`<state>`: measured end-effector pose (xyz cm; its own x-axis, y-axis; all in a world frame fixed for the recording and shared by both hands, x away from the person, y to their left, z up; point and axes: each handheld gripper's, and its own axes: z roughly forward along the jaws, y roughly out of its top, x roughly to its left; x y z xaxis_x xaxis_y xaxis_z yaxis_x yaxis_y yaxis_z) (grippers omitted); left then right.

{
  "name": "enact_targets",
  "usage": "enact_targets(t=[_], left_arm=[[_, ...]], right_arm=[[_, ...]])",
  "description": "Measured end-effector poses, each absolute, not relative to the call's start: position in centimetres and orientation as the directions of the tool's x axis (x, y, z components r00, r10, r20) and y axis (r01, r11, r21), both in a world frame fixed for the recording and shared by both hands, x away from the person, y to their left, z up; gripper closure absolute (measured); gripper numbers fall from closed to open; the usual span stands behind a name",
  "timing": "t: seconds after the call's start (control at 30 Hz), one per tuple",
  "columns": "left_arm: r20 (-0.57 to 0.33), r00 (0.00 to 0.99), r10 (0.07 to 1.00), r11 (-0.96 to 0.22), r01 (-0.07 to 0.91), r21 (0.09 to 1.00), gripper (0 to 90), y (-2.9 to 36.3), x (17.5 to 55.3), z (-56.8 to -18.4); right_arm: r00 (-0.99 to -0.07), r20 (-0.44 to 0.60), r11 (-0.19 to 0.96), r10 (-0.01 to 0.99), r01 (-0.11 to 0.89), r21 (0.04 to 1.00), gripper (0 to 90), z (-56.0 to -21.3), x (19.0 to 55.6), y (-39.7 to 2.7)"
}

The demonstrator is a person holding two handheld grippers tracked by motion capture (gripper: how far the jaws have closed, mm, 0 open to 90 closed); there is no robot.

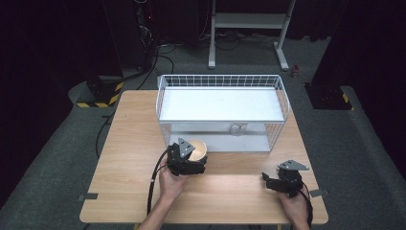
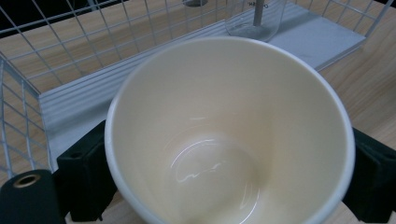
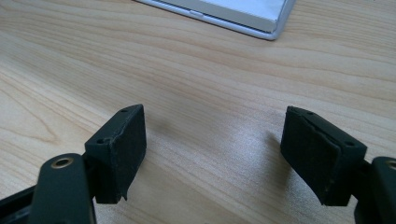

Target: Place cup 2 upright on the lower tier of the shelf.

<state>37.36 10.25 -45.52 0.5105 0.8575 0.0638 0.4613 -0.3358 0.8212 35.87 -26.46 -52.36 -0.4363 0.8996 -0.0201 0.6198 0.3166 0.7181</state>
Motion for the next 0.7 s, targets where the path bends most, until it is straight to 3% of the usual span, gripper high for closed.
enact_targets(t=[0.27,0.7], left_arm=[[0.022,0.482,0.876,-0.284,0.479,0.830,9.5,10.4,38.6,-45.9],[0.027,0.460,0.888,-0.275,0.482,0.832,9.6,10.1,40.4,-45.8]], right_arm=[[-0.439,-0.023,0.320,0.898,0.617,0.719,22.8,-52.4,35.9,-26.5],[-0.439,-0.023,0.320,0.898,0.617,0.719,22.8,-52.4,35.9,-26.5]])
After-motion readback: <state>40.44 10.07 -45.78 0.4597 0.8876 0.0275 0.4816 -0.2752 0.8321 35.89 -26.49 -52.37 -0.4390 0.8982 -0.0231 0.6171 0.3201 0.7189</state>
